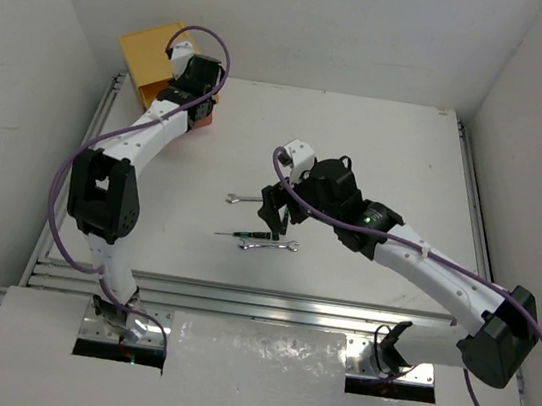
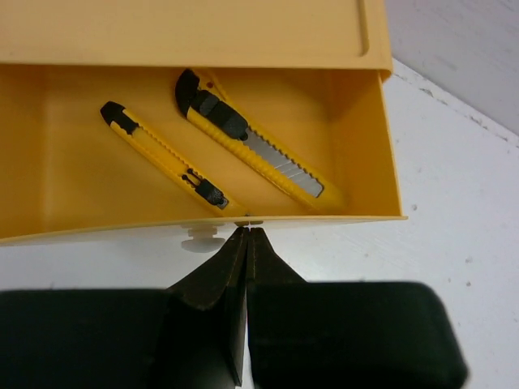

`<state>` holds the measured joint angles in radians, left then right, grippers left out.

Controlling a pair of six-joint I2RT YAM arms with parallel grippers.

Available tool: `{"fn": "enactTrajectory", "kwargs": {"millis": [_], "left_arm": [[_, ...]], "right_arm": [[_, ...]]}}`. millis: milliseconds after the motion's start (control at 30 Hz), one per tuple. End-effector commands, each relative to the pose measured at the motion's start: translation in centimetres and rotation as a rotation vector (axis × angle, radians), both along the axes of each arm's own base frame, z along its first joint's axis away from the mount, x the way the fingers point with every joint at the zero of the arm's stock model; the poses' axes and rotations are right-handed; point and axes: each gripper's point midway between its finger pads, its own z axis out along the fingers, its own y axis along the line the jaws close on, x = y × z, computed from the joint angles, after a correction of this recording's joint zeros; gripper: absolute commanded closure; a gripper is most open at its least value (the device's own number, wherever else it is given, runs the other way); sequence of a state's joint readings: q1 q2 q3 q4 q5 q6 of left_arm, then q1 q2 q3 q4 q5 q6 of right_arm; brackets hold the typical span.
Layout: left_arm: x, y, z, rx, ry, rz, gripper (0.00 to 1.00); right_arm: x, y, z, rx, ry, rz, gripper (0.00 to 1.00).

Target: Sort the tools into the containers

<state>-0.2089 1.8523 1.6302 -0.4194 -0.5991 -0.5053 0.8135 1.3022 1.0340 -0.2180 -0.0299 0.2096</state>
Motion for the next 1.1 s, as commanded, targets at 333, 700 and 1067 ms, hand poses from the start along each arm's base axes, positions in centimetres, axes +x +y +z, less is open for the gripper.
{"fn": "enactTrajectory", "kwargs": {"millis": [333, 700, 1067], "left_arm": [[5.3, 3.8, 0.3, 0.101, -0.052, 0.051, 1.00], [6.9, 4.2, 1.1, 0.173, -0.059, 0.037, 1.00], [7.8, 4.7, 1.0, 0.224, -0.034, 0.046, 0.89]], "right_arm": [[1.1, 1.4, -0.4, 0.006, -0.017, 0.034, 0.01], [1.3, 1.3, -0.8, -0.013, -0.018, 0.037, 0.01], [1.0, 0.9, -0.6, -0.012, -0.024, 0.041, 0.01]]}}
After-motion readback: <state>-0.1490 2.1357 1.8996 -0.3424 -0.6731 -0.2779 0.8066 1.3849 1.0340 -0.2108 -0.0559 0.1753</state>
